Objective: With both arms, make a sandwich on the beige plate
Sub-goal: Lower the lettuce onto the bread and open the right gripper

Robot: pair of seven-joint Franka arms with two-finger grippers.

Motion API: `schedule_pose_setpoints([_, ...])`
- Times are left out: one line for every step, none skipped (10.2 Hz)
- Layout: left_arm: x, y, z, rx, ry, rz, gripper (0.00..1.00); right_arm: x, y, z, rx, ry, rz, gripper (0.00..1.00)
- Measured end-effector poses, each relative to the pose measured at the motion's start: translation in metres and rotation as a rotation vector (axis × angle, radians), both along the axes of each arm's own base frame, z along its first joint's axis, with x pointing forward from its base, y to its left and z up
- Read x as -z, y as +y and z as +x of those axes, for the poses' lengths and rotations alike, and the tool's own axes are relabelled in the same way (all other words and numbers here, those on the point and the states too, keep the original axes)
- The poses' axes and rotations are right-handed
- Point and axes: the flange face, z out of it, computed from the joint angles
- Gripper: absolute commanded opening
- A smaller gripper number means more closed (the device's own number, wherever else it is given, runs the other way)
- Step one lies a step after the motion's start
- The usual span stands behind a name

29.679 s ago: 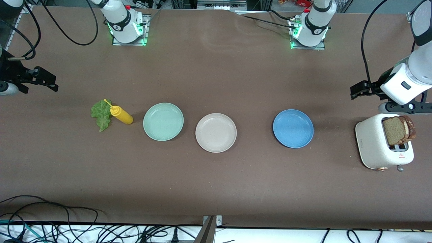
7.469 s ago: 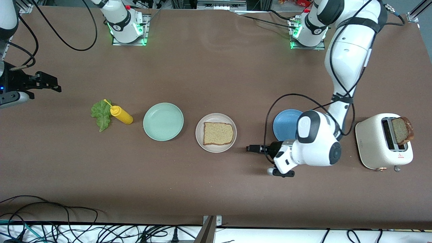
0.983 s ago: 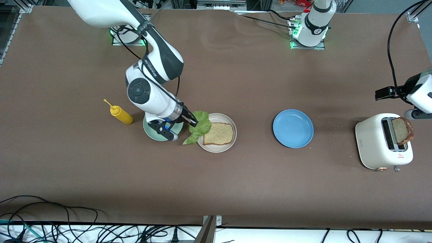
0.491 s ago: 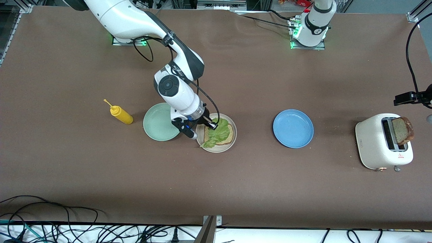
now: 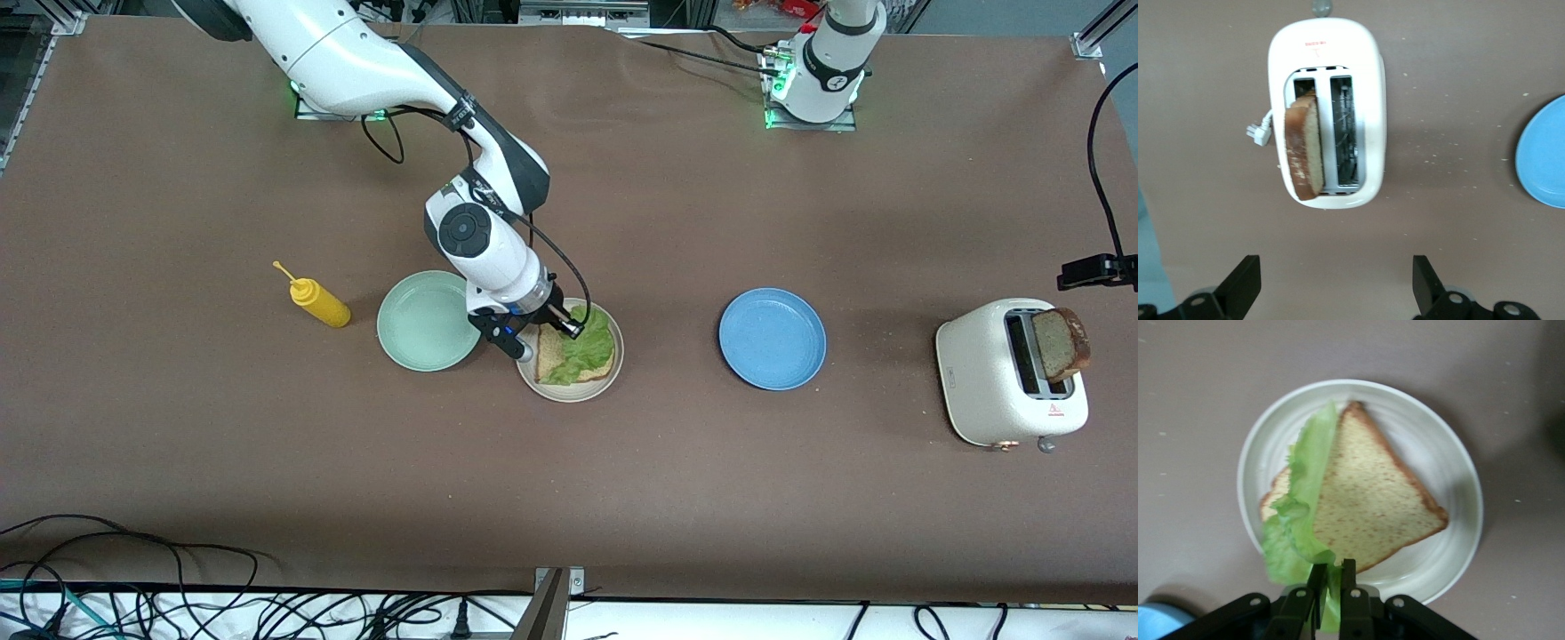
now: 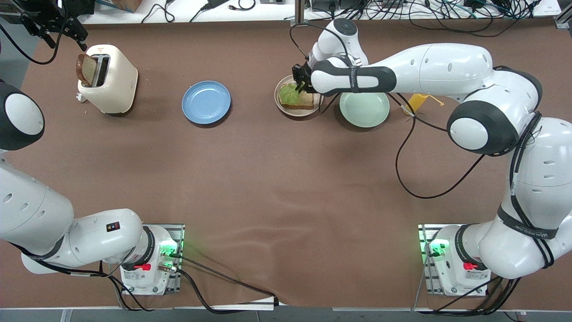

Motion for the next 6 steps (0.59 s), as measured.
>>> schedule_pose_setpoints([0.004,0.005,0.002,0.007,-0.003,0.014,1.00,0.002,-0.002,0.000,0.006,0.008,-0.009,1.00])
schedule_pose_setpoints([0.009,0.007,0.005,0.011,-0.007,0.016,1.00,0.001,-0.006,0.001,0.006,0.018,-0.026,1.00])
schedule_pose_setpoints([0.015,0.009,0.008,0.014,-0.016,0.017,1.00,-0.006,-0.014,0.006,0.005,0.028,-0.056,1.00])
schedule_pose_setpoints([0.023,0.014,0.011,0.012,-0.023,0.018,1.00,-0.018,-0.022,0.010,0.002,0.030,-0.084,1.00])
schedule_pose_setpoints([0.032,0.018,0.015,0.012,-0.030,0.018,1.00,-0.032,-0.029,0.013,-0.002,0.024,-0.109,1.00])
schedule_pose_setpoints([0.043,0.022,0.019,0.012,-0.032,0.016,1.00,-0.046,-0.036,0.016,-0.010,0.019,-0.132,1.00])
